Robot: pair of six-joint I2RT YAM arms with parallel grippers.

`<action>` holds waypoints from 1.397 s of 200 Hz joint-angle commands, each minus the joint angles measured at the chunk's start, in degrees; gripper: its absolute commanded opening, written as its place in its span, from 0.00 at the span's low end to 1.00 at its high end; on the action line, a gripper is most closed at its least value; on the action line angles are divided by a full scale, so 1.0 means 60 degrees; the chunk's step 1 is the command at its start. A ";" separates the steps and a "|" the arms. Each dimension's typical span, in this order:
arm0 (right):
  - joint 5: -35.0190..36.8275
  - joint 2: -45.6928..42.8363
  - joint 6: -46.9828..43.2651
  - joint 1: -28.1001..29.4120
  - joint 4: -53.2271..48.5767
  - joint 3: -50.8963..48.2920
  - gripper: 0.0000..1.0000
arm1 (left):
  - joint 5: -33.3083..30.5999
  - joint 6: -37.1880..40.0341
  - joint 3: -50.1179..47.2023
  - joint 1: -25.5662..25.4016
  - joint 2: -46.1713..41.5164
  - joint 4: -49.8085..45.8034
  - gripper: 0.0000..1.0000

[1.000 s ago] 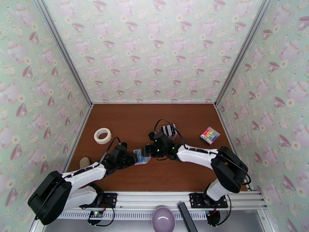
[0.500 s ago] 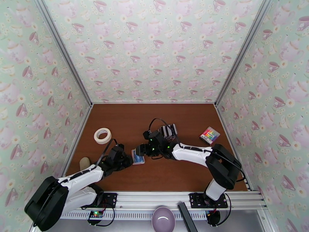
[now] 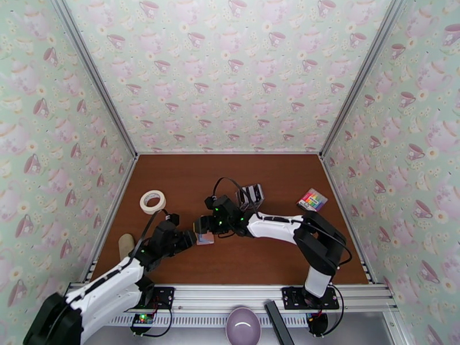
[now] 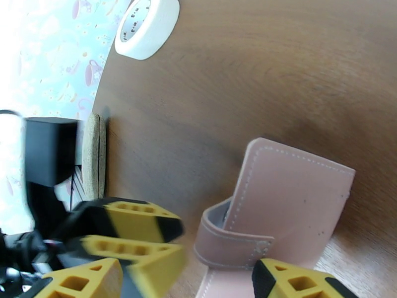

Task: Put the credit cards into the card holder

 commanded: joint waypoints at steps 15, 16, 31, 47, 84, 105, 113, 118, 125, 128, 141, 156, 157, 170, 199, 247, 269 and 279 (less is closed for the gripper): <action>-0.0152 0.0366 0.0187 0.0097 0.0046 0.0380 0.74 | 0.0045 0.0260 -0.0038 0.0419 0.0093 -0.0558 0.45; -0.0152 0.0385 0.0188 0.0097 0.0044 0.0379 0.74 | 0.0046 0.0260 -0.0047 0.0420 0.0099 -0.0547 0.45; -0.0181 0.0535 0.0225 0.0111 -0.0015 0.0442 0.74 | 0.0062 0.0257 -0.0087 0.0478 0.0185 -0.0407 0.46; -0.0196 0.0702 0.0253 0.0112 -0.0015 0.0481 0.74 | 0.0040 0.0264 -0.0086 0.0522 0.0292 -0.0379 0.46; -0.0118 0.0990 0.0360 0.0120 -0.0044 0.0508 0.74 | 0.0080 0.0263 -0.0174 0.0575 0.0542 -0.0109 0.45; 0.0136 0.1159 0.0363 0.0112 -0.0417 0.0631 0.74 | 0.0089 0.0258 -0.0249 0.0606 0.0486 0.0041 0.45; 0.0254 0.1189 0.0376 0.0120 -0.0528 0.0647 0.74 | 0.0080 0.0260 -0.0246 0.0609 0.0485 0.0064 0.45; 0.0263 0.1210 0.0378 0.0113 -0.0564 0.0660 0.74 | 0.0046 0.0268 -0.0231 0.0612 0.0493 0.0064 0.45; 0.0273 0.1252 0.0386 0.0112 -0.0580 0.0658 0.74 | -0.0001 0.0309 -0.0185 0.0612 0.0528 0.0004 0.45; 0.0315 0.1270 0.0396 0.0112 -0.0606 0.0656 0.74 | -0.0034 0.0325 -0.0161 0.0612 0.0553 -0.0013 0.45; 0.0354 0.1391 0.0411 0.0114 -0.0740 0.0748 0.74 | -0.0114 0.0353 -0.0133 0.0626 0.0694 0.0047 0.46; 0.0450 0.1496 0.0420 0.0112 -0.0901 0.0802 0.74 | 0.0040 0.0361 -0.0045 0.0647 0.0997 0.0292 0.46; 0.0449 0.1499 0.0421 0.0112 -0.0898 0.0802 0.74 | 0.0051 0.0362 -0.0036 0.0644 0.1012 0.0310 0.46; 0.0443 0.1525 0.0449 0.0084 -0.0855 0.0734 0.74 | 0.0110 0.0393 0.0046 0.0641 0.1247 0.0478 0.46; 0.0392 0.1474 0.0503 0.0055 -0.0721 0.0562 0.74 | 0.0093 0.0617 0.0144 0.0626 0.1808 0.0890 0.48; 0.0358 0.1662 0.0593 -0.0091 -0.0768 0.0500 0.74 | 0.0164 0.0732 0.0258 0.0575 0.2215 0.1475 0.55; 0.0357 0.1723 0.0583 -0.0165 -0.0850 0.0474 0.74 | 0.0199 0.0833 0.0320 0.0586 0.2498 0.1829 0.59; 0.0325 0.1746 0.0583 -0.0181 -0.0865 0.0466 0.74 | 0.0151 0.0846 0.0269 0.0575 0.2562 0.2027 0.60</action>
